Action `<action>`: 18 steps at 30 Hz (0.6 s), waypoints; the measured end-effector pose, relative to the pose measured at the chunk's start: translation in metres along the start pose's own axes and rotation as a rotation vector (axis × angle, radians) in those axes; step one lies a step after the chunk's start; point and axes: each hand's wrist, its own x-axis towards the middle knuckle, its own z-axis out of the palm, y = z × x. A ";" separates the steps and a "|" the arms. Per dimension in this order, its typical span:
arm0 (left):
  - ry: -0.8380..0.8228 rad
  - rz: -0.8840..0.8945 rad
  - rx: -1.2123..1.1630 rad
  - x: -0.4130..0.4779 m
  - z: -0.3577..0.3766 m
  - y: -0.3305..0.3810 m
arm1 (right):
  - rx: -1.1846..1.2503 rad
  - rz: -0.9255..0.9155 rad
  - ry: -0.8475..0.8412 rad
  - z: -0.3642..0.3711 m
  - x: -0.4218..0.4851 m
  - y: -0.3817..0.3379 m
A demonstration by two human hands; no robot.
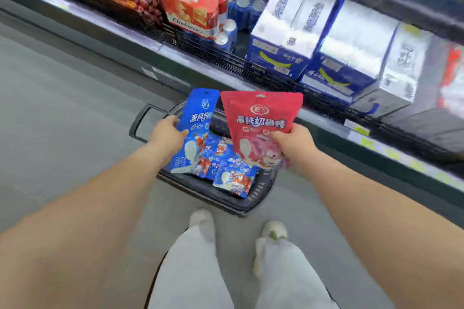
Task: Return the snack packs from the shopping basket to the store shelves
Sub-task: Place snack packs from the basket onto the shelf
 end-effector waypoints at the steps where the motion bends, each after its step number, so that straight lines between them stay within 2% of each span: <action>1: -0.019 0.048 0.001 -0.017 -0.012 0.020 | 0.042 0.007 0.045 -0.017 -0.021 -0.013; 7: -0.213 0.317 -0.036 -0.081 -0.019 0.128 | 0.401 -0.023 0.319 -0.119 -0.111 -0.036; 9: -0.219 0.373 -0.023 -0.097 -0.010 0.159 | 0.462 -0.032 0.392 -0.146 -0.127 -0.033; 13: -0.287 0.491 -0.028 -0.149 0.035 0.217 | 0.565 -0.059 0.518 -0.222 -0.164 -0.006; 18: -0.380 0.507 -0.105 -0.226 0.125 0.270 | 0.631 -0.073 0.620 -0.329 -0.202 0.056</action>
